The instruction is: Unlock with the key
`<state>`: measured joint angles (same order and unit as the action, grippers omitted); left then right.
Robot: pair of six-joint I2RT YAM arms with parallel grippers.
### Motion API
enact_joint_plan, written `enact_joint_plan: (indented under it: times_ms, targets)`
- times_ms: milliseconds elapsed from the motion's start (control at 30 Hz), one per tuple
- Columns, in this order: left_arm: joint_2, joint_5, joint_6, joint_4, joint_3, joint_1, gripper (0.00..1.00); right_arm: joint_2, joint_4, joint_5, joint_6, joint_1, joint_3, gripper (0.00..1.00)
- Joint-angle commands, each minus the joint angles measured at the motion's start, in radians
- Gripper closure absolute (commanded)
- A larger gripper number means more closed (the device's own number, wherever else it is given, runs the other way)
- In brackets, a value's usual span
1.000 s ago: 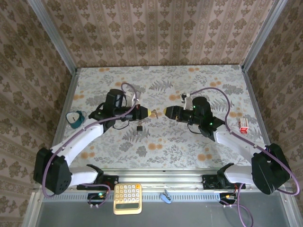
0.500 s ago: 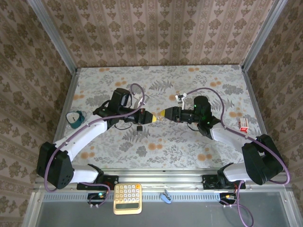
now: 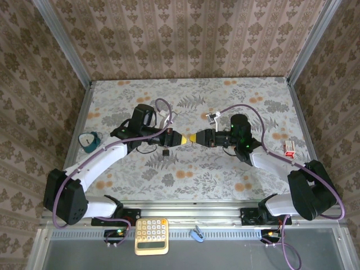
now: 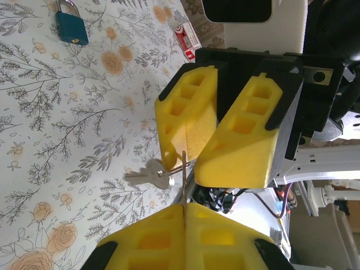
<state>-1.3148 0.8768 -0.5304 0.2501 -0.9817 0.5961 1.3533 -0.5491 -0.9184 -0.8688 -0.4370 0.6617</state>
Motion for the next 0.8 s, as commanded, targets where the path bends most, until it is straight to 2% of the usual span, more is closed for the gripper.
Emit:
enact_joint_plan:
  times_ms: [0,67,233,300,333,400,567,667,767]
  targets:
    - [0.005,0.028,-0.001,-0.023,-0.012,0.004,1.00,-0.032,0.021,-0.049,0.038,-0.008,0.005,0.82]
    - [0.003,0.028,0.000,-0.023,-0.014,0.004,1.00,-0.034,0.026,-0.059,0.043,-0.008,0.009,0.84]
    - [-0.001,0.026,-0.005,-0.030,-0.013,0.004,1.00,-0.044,0.046,-0.077,0.062,-0.014,0.018,1.00]
    - [-0.003,0.020,-0.010,-0.033,-0.014,0.002,1.00,-0.051,0.064,-0.067,0.076,-0.017,0.019,1.00]
    - [-0.002,0.011,-0.015,-0.034,-0.013,-0.001,0.97,-0.055,0.070,-0.053,0.077,-0.018,0.019,1.00]
    - [0.005,-0.001,-0.037,-0.055,-0.005,-0.008,0.73,-0.059,0.068,-0.019,0.067,-0.019,0.016,1.00]
    - [0.054,-0.020,-0.228,-0.340,0.117,-0.049,0.56,-0.062,-0.033,0.109,-0.045,-0.019,-0.021,1.00]
    - [0.069,-0.036,-0.389,-0.590,0.217,-0.070,0.55,-0.062,-0.127,0.171,-0.121,-0.019,-0.052,1.00]
    - [0.060,-0.041,-0.467,-0.719,0.263,-0.069,0.56,-0.074,-0.152,0.227,-0.148,-0.025,-0.069,1.00]
